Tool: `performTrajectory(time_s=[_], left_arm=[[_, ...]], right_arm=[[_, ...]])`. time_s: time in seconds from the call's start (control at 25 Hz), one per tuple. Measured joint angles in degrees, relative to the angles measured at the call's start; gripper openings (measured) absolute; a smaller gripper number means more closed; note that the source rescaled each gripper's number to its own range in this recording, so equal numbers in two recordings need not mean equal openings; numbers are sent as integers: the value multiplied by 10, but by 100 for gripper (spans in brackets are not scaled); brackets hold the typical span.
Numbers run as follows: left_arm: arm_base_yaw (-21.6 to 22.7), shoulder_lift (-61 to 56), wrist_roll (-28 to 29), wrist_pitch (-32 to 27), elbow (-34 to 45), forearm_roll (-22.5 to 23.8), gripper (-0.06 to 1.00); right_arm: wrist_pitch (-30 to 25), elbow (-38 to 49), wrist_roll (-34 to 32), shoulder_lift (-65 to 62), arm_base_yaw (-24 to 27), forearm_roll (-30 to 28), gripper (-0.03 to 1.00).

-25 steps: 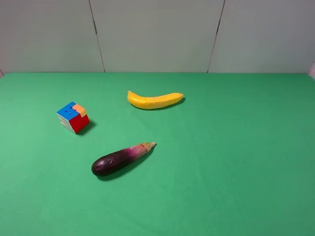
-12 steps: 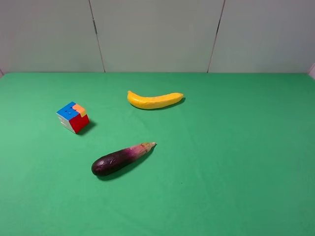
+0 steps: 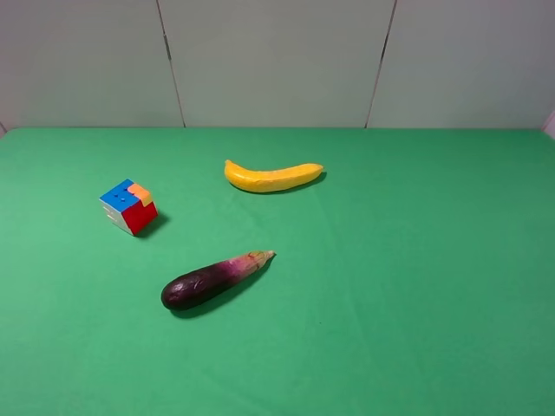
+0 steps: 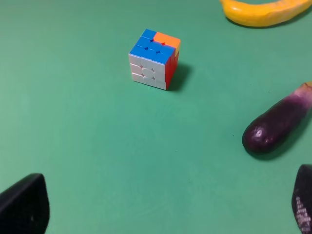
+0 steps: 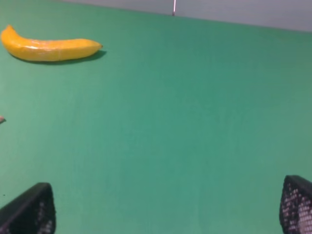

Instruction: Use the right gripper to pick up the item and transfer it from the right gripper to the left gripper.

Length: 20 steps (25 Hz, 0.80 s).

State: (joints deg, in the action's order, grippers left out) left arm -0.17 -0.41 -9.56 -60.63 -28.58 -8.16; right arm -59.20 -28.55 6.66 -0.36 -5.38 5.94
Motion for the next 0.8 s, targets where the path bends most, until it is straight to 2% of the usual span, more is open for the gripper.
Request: performTrajectory(time_s=[0.8], left_arm=[[0, 0, 0, 0, 0, 0, 100]], right_arm=[[0, 0, 0, 0, 0, 0, 99]])
